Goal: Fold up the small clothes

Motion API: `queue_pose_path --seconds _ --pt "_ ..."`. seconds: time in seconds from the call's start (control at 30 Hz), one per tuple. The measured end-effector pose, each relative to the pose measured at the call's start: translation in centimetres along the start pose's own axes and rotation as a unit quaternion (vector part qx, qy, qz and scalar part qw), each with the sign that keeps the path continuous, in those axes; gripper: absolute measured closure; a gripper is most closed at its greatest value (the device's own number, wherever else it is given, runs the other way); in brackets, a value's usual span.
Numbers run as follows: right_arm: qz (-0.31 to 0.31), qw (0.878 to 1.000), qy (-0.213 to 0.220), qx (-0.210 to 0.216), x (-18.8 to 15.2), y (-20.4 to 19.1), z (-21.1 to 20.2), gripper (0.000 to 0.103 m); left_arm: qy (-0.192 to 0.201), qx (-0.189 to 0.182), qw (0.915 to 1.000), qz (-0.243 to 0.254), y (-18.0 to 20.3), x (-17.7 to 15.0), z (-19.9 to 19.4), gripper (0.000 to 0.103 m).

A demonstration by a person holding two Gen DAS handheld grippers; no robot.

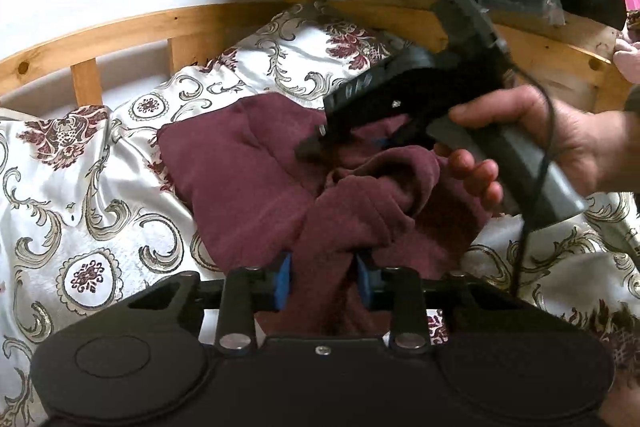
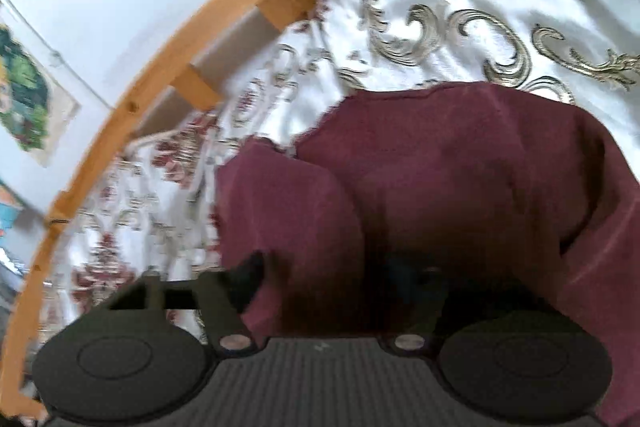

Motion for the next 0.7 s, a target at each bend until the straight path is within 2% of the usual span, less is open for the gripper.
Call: queue_pose_path --seconds 0.07,0.1,0.3,0.47,0.7 --pt "0.008 1.0 0.005 0.0 0.0 0.1 0.2 0.071 0.007 -0.005 1.0 0.004 0.2 0.1 -0.1 0.072" --pt "0.012 1.0 0.008 0.006 0.1 0.1 0.0 0.077 0.009 -0.008 0.9999 0.006 0.2 0.1 -0.1 0.073" --pt "-0.013 0.999 0.043 0.011 1.2 -0.4 -1.6 0.09 0.034 -0.034 0.9988 0.006 0.9 0.4 -0.3 0.079" --pt "-0.049 0.996 0.077 0.012 2.5 -0.5 -3.8 0.092 0.058 -0.057 0.9967 0.001 2.0 1.0 -0.1 0.082" --pt "-0.069 0.993 0.1 -0.005 3.9 1.1 -6.0 0.092 0.075 -0.085 0.9934 -0.011 4.0 2.4 1.7 0.084"
Point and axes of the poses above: each gripper's, at about its wrist camera, not at the fingertips, and z roughly the way its jaws point, y to its right, x to its top, the point moved 9 cm from there along z, roughly the way its jaws point, and after that the axes turned 5 degrees about -x, right-handed, at the moved point
